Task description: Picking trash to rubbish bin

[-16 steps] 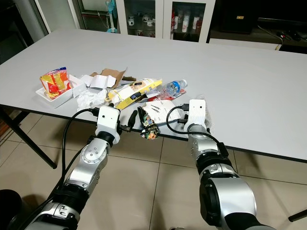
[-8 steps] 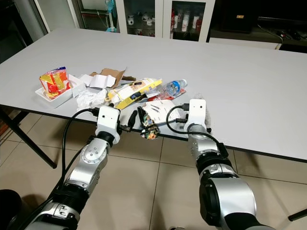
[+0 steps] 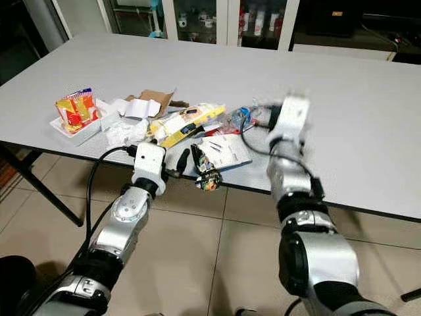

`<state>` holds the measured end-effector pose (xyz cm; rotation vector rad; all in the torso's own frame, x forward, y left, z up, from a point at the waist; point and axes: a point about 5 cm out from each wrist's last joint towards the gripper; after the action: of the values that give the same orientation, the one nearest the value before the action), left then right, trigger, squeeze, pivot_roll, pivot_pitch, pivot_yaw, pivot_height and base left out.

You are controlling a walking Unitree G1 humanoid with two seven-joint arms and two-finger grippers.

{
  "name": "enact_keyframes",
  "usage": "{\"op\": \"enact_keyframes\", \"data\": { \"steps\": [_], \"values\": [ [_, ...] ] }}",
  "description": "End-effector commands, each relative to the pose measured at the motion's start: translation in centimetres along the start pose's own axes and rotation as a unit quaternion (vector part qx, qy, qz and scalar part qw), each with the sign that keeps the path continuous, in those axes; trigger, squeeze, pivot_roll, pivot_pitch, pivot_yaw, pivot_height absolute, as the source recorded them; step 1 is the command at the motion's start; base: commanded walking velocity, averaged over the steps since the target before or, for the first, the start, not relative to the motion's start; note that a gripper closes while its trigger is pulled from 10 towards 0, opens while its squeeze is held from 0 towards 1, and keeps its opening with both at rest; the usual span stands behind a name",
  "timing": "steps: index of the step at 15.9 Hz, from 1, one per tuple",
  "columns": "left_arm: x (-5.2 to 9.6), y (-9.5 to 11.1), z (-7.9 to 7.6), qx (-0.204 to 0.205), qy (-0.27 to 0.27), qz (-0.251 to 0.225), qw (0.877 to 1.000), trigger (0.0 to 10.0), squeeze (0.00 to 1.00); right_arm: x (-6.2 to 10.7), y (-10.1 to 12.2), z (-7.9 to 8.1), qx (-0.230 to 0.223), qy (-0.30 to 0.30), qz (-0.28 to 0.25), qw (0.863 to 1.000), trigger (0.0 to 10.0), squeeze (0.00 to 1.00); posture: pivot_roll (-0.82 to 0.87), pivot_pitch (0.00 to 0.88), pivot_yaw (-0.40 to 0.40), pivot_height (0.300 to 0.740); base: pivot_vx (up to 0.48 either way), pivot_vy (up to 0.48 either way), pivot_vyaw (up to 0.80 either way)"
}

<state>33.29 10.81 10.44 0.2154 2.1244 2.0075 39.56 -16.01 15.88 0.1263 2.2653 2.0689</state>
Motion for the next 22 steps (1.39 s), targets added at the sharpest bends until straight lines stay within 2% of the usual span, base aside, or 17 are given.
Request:
{"op": "enact_keyframes", "data": {
  "steps": [1,4,6,8,9,10,11,12,13,16,18,19,20,21,22],
  "values": [
    [-0.2,0.2,-0.2,-0.004,-0.008,-0.002,1.0,10.0,0.0,-0.2,1.4,-0.3,-0.02,-0.009,-0.038,0.999,10.0,0.0,0.02,0.012,0.017,0.74,0.0,0.0,0.0],
    [-0.2,0.2,-0.1,-0.003,-0.006,-0.004,1.0,10.0,0.0,-0.2,3.4,-0.9,-0.05,-0.024,-0.101,0.993,10.0,0.0,0.02,0.015,0.015,0.74,0.0,0.0,0.0],
    [-0.1,0.2,0.0,-0.006,-0.005,-0.004,1.0,10.0,0.0,0.6,4.8,-0.4,-0.083,-0.021,-0.16,0.983,10.0,0.0,0.02,0.018,0.015,0.74,0.0,0.0,0.0],
    [-0.1,0.3,-0.1,-0.013,-0.008,-0.005,1.0,10.0,0.0,1.2,4.4,0.1,-0.101,-0.016,-0.164,0.981,10.0,0.0,0.02,0.021,0.023,0.74,0.0,0.0,0.0],
    [-0.3,0.7,-0.2,-0.047,-0.022,-0.013,0.999,10.0,1.0,2.0,3.0,0.7,-0.113,-0.012,-0.151,0.982,10.0,0.0,0.02,0.019,0.036,0.74,0.0,0.0,0.0],
    [-0.4,1.1,-0.4,-0.069,-0.035,-0.02,0.997,10.0,1.0,2.5,1.8,1.1,-0.121,-0.01,-0.135,0.983,10.0,0.0,0.02,0.017,0.04,0.74,0.0,0.0,0.0],
    [-0.5,1.2,-0.4,-0.075,-0.037,-0.022,0.996,10.0,1.0,2.7,1.5,1.2,-0.124,-0.009,-0.129,0.984,10.0,0.0,0.02,0.016,0.046,0.74,0.0,0.0,0.0],
    [-0.9,1.9,-0.3,-0.108,-0.041,-0.03,0.993,10.0,1.0,2.9,0.8,1.2,-0.128,-0.009,-0.113,0.985,10.0,0.0,0.02,0.011,0.048,0.74,0.0,0.0,0.0],
    [-1.4,2.4,0.0,-0.136,-0.037,-0.033,0.989,10.0,1.0,2.9,1.0,1.2,-0.129,-0.006,-0.116,0.985,10.0,0.0,0.01,0.014,0.054,0.74,0.0,0.0,0.0],
    [-2.6,2.8,1.4,-0.173,-0.016,-0.011,0.985,10.0,1.0,3.1,1.4,1.2,-0.117,-0.003,-0.12,0.986,10.0,0.0,0.01,0.01,0.061,0.74,0.0,0.0,0.0],
    [-3.2,3.2,2.3,-0.183,-0.001,-0.005,0.983,10.0,1.0,3.2,1.3,1.3,-0.119,-0.001,-0.118,0.986,10.0,0.0,0.0,0.008,0.064,0.74,0.0,0.0,0.0],
    [-3.3,3.1,2.7,-0.173,0.011,0.005,0.985,10.0,0.0,3.2,1.2,1.5,-0.118,0.002,-0.114,0.986,10.0,0.0,0.01,0.005,0.062,0.74,0.0,0.0,0.0],
    [-3.3,2.9,3.0,-0.148,0.021,0.01,0.989,10.0,0.0,3.3,1.1,1.6,-0.117,0.005,-0.111,0.987,10.0,0.0,0.01,0.005,0.063,0.74,0.0,0.0,0.0],
    [-3.2,2.8,2.8,-0.053,0.036,0.002,0.998,10.0,0.0,3.4,1.1,1.7,-0.092,0.013,-0.114,0.989,10.0,0.0,0.01,0.005,0.06,0.74,0.0,0.0,0.0],
    [-3.0,2.7,2.4,-0.031,0.035,-0.005,0.999,10.0,0.0,3.4,1.2,1.8,-0.078,0.018,-0.116,0.99,10.0,0.0,0.01,0.005,0.06,0.74,0.0,0.0,0.0]
  ]
}}
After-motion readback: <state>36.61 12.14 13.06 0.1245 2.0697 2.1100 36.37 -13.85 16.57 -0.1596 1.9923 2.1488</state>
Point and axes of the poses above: a point about 5 cm out from each wrist's last joint towards the gripper, its own x axis pointing back from the gripper into the wrist, its own y axis along the axis of the wrist's last joint, z = x × y, and after that the axes turned 13 degrees about x, right-handed
